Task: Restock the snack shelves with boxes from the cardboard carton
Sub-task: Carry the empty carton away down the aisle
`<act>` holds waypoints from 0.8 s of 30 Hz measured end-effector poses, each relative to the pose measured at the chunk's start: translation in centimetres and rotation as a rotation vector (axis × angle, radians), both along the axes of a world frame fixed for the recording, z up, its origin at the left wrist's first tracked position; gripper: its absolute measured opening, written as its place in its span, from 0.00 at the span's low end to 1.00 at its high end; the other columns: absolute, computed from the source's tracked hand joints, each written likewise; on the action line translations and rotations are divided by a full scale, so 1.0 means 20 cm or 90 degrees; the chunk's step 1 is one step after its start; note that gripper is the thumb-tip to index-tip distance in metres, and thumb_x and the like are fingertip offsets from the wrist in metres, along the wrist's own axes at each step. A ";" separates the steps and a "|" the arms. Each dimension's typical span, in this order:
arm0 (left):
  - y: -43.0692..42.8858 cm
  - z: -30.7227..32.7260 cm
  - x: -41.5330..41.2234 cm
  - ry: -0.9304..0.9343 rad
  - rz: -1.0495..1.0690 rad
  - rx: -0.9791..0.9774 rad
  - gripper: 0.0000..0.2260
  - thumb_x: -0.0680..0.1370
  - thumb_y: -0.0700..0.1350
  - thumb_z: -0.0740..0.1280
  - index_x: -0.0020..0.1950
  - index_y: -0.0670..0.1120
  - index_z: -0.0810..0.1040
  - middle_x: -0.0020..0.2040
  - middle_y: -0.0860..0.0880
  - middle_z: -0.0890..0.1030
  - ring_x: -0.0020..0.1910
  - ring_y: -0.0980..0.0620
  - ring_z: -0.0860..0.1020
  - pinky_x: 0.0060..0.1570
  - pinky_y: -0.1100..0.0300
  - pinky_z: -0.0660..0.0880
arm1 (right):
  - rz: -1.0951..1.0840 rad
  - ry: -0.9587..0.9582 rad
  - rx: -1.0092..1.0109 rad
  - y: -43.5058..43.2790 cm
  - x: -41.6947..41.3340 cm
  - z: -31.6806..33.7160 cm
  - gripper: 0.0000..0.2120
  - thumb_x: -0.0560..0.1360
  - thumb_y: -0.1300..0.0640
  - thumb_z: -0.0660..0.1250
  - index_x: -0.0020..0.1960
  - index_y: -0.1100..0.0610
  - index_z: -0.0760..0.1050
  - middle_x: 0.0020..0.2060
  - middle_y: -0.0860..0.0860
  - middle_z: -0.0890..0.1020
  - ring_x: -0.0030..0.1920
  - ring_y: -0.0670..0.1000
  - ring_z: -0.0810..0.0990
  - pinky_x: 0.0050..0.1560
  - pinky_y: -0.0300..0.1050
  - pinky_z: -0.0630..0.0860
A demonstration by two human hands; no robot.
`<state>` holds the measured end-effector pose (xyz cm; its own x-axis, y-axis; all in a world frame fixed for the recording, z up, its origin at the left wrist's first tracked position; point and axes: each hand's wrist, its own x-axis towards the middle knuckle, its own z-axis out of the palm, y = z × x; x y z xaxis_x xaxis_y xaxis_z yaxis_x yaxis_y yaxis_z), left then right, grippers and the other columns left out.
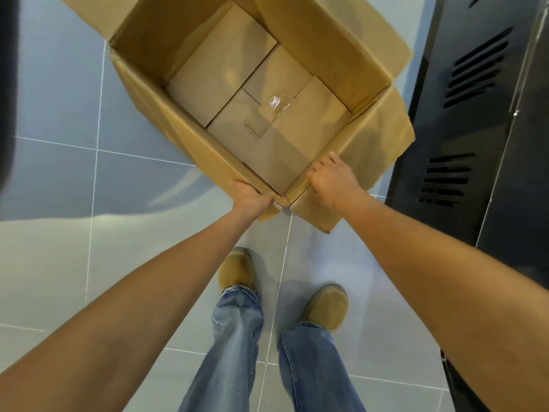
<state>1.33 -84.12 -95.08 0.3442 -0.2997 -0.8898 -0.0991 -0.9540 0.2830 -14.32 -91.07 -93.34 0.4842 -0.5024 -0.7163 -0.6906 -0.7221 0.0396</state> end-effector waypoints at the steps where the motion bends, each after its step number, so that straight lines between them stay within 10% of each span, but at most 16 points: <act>1: -0.01 -0.01 -0.02 0.005 -0.008 0.008 0.32 0.76 0.48 0.67 0.71 0.41 0.53 0.69 0.43 0.68 0.64 0.43 0.71 0.62 0.52 0.71 | 0.009 -0.001 -0.009 0.01 0.00 -0.01 0.15 0.77 0.60 0.60 0.63 0.57 0.73 0.62 0.54 0.75 0.68 0.56 0.66 0.73 0.51 0.53; 4: -0.02 -0.01 -0.04 0.026 0.018 0.016 0.19 0.81 0.46 0.57 0.69 0.43 0.56 0.65 0.41 0.72 0.59 0.44 0.74 0.45 0.56 0.71 | 0.004 -0.003 -0.001 0.04 0.00 -0.02 0.13 0.76 0.60 0.64 0.61 0.57 0.75 0.59 0.54 0.77 0.66 0.55 0.68 0.68 0.48 0.61; 10: 0.00 0.02 -0.01 -0.073 -0.226 -0.130 0.29 0.79 0.41 0.60 0.76 0.45 0.49 0.63 0.44 0.75 0.59 0.42 0.75 0.49 0.57 0.68 | -0.071 0.013 0.085 0.10 0.01 -0.01 0.13 0.77 0.52 0.65 0.59 0.57 0.77 0.56 0.54 0.81 0.62 0.56 0.75 0.52 0.46 0.73; 16: 0.01 0.03 -0.02 -0.035 -0.243 -0.158 0.36 0.78 0.38 0.63 0.78 0.48 0.43 0.77 0.49 0.59 0.73 0.46 0.64 0.70 0.54 0.64 | -0.059 -0.007 0.077 0.13 0.03 0.01 0.14 0.79 0.53 0.61 0.61 0.59 0.75 0.59 0.56 0.79 0.61 0.59 0.77 0.54 0.47 0.74; 24: -0.01 0.14 0.04 -0.017 -0.213 -0.209 0.28 0.76 0.33 0.60 0.75 0.49 0.59 0.64 0.50 0.74 0.56 0.47 0.76 0.46 0.67 0.75 | -0.157 -0.064 0.070 0.14 0.04 0.13 0.14 0.80 0.57 0.58 0.62 0.62 0.74 0.58 0.59 0.78 0.59 0.60 0.77 0.54 0.49 0.73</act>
